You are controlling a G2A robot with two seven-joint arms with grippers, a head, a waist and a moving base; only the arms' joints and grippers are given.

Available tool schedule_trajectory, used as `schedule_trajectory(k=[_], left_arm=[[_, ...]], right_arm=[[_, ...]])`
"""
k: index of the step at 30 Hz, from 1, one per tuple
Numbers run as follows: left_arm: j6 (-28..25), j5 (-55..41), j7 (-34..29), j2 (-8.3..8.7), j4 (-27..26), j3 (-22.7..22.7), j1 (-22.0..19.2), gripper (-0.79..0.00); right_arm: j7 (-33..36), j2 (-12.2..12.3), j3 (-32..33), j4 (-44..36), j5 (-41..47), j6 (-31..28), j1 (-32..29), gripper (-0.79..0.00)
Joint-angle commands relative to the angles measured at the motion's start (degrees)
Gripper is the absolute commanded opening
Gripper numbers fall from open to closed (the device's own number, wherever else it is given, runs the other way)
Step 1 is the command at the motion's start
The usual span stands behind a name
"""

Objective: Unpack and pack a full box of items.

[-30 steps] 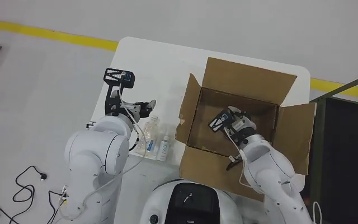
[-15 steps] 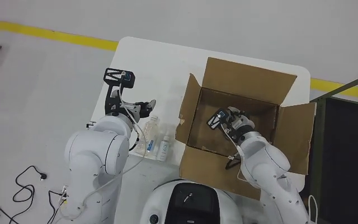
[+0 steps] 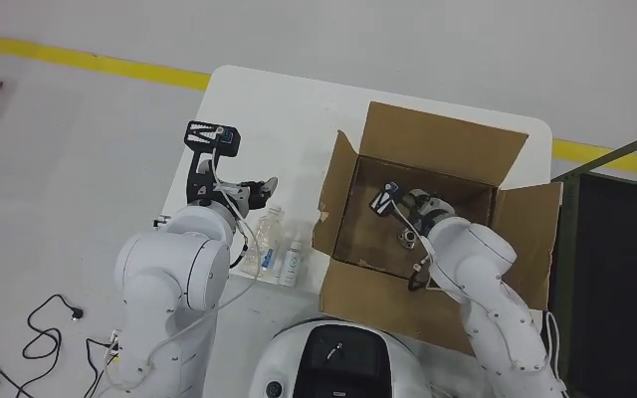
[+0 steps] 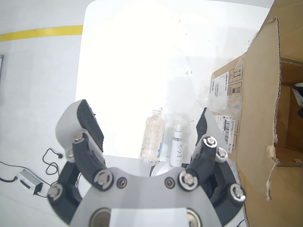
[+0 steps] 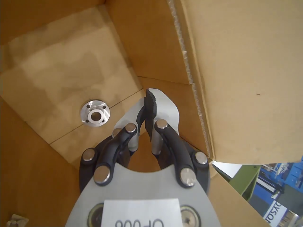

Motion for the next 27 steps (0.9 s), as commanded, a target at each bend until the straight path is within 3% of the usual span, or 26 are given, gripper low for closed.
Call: schedule_trajectory(k=[1,5,17,22,27], left_arm=[[0.0,0.0,0.0,0.0,0.0,0.0,0.0,0.0],[0.0,0.0,0.0,0.0,0.0,0.0,0.0,0.0],[0.0,0.0,0.0,0.0,0.0,0.0,0.0,0.0],[0.0,0.0,0.0,0.0,0.0,0.0,0.0,0.0],[0.0,0.0,0.0,0.0,0.0,0.0,0.0,0.0]], right_arm=[[2.84,-0.22,-0.46,1.31,2.26,0.04,0.84,-0.785],[6.97,-0.47,-0.93,2.0,5.65,-0.29,1.69,-0.785],[8.69,0.04,1.54,1.37,8.75,1.43,-1.45,-0.757],[8.56,0.44,1.69,0.62,9.19,1.3,-2.65,-0.499],[8.08,0.63,1.76,1.53,9.89,1.22,-2.94,-0.505]])
